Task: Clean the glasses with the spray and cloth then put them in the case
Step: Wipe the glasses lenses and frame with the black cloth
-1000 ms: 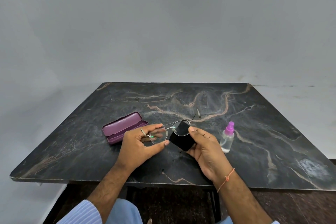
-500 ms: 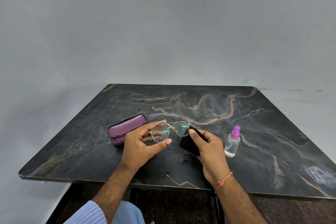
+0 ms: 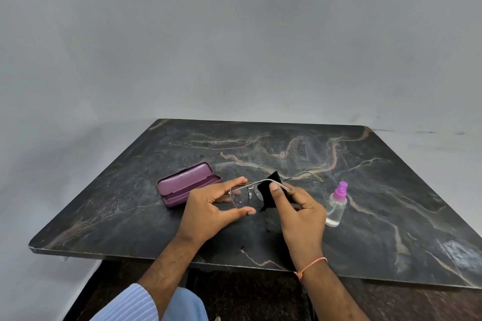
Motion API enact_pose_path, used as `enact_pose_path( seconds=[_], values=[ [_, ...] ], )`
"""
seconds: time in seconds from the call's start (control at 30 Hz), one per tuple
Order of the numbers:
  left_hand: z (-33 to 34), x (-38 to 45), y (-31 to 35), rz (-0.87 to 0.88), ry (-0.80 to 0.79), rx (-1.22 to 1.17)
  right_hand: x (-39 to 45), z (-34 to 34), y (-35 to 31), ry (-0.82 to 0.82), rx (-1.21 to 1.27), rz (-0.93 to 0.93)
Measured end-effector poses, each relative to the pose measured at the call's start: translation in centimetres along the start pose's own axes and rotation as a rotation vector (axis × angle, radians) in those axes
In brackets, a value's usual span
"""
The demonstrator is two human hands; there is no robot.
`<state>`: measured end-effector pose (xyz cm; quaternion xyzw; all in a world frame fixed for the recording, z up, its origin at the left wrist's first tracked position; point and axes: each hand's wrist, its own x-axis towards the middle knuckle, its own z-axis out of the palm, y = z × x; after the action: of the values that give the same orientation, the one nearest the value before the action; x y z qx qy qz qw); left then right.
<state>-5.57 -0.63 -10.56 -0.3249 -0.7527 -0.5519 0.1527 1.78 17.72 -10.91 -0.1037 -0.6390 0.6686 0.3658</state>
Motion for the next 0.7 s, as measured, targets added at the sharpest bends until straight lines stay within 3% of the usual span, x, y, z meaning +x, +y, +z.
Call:
enact_pose_path(
  seconds=[0.2, 0.53, 0.7],
  values=[
    [-0.2, 0.0, -0.4, 0.024, -0.005, 0.066, -1.0, 1.5, 0.3, -0.243, -0.574, -0.472],
    [-0.2, 0.1, -1.6, 0.032, -0.005, 0.086, -1.6, 1.3, 0.2, -0.41, -0.638, -0.591],
    [-0.1, 0.0, -1.3, 0.023, -0.003, 0.065, -1.2, 1.6, 0.5, -0.322, -0.71, -0.523]
  ],
)
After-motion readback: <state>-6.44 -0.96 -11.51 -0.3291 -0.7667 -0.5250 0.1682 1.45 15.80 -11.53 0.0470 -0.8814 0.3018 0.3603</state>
